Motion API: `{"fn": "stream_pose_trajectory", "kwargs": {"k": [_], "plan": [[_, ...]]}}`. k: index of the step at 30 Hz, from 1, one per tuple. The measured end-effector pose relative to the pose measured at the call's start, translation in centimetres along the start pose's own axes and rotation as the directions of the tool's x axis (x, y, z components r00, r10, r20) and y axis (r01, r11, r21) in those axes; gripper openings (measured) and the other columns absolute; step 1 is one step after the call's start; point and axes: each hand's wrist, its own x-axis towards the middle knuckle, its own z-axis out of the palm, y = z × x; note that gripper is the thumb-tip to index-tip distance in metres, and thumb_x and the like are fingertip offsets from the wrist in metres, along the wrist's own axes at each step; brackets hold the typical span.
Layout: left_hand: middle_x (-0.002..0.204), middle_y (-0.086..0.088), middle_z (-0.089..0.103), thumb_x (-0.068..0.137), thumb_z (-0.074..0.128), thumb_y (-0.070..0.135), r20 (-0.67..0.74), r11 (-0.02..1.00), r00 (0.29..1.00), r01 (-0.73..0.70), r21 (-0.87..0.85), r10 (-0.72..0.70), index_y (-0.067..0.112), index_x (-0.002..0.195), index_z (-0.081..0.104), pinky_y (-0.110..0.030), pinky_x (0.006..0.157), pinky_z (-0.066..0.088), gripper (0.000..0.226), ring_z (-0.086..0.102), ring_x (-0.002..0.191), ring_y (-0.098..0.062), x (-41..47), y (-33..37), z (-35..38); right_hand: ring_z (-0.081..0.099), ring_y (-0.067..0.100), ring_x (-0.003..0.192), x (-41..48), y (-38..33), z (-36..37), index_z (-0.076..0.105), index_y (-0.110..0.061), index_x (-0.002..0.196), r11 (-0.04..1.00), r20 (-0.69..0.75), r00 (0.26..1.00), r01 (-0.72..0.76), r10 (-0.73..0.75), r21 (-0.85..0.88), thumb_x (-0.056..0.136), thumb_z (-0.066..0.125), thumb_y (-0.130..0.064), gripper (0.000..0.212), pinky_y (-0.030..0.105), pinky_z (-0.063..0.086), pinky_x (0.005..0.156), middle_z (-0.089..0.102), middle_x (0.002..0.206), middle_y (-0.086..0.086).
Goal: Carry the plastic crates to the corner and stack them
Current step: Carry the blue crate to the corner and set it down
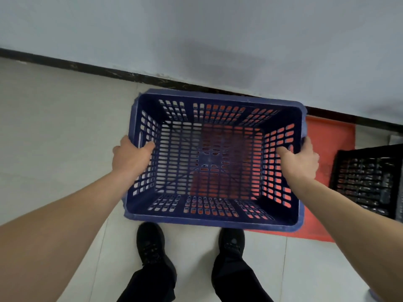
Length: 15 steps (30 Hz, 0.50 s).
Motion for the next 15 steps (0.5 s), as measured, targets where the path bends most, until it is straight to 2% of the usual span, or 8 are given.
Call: {"fn": "stream_pose_trajectory", "kwargs": {"k": [2,7,10,15], "plan": [[0.124,-0.007,0.062,0.071,0.058,0.058,-0.043,0.999,0.999,0.025,-0.041,-0.027,0.021,0.131,0.052,-0.045,0.087,0.053,0.071,0.065,0.097,-0.029,-1.0,-0.8,-3.8,0.061,0.040,0.108,-1.9,-2.5,0.0,0.048,-0.035,0.138,0.998,0.030,0.997,0.069,-0.069,0.004,0.059,0.053,-0.058,0.082,0.057,0.052,0.096,0.064,0.119,0.011],[0.107,-0.003,0.068,0.084,0.060,0.043,-0.169,0.985,0.980,0.077,-0.152,-0.103,0.015,0.121,0.060,-0.032,0.065,0.045,0.046,0.065,0.083,-0.023,-4.1,-3.0,-13.8,0.064,0.035,0.098,-8.5,-9.9,-0.3,0.058,-0.036,0.115,0.969,0.121,0.962,0.247,-0.246,0.003,0.061,0.053,-0.055,0.057,0.054,0.055,0.090,0.067,0.108,0.006],[0.104,-0.005,0.069,0.084,0.060,0.044,-0.244,0.964,0.953,0.123,-0.237,-0.182,0.013,0.117,0.062,-0.033,0.067,0.046,0.045,0.065,0.081,-0.024,-6.5,-5.4,-21.4,0.066,0.033,0.092,-14.2,-15.6,-0.1,0.061,-0.035,0.108,0.928,0.178,0.912,0.372,-0.369,0.017,0.064,0.054,-0.055,0.048,0.051,0.056,0.085,0.068,0.104,0.005],[0.099,-0.007,0.070,0.087,0.058,0.043,-0.329,0.912,0.893,0.179,-0.369,-0.308,0.011,0.111,0.063,-0.036,0.071,0.050,0.041,0.065,0.079,-0.025,-9.6,-10.2,-32.0,0.066,0.030,0.080,-24.5,-25.1,0.6,0.065,-0.030,0.101,0.824,0.272,0.785,0.563,-0.557,0.062,0.072,0.055,-0.049,0.036,0.048,0.058,0.077,0.069,0.098,0.007]]}}
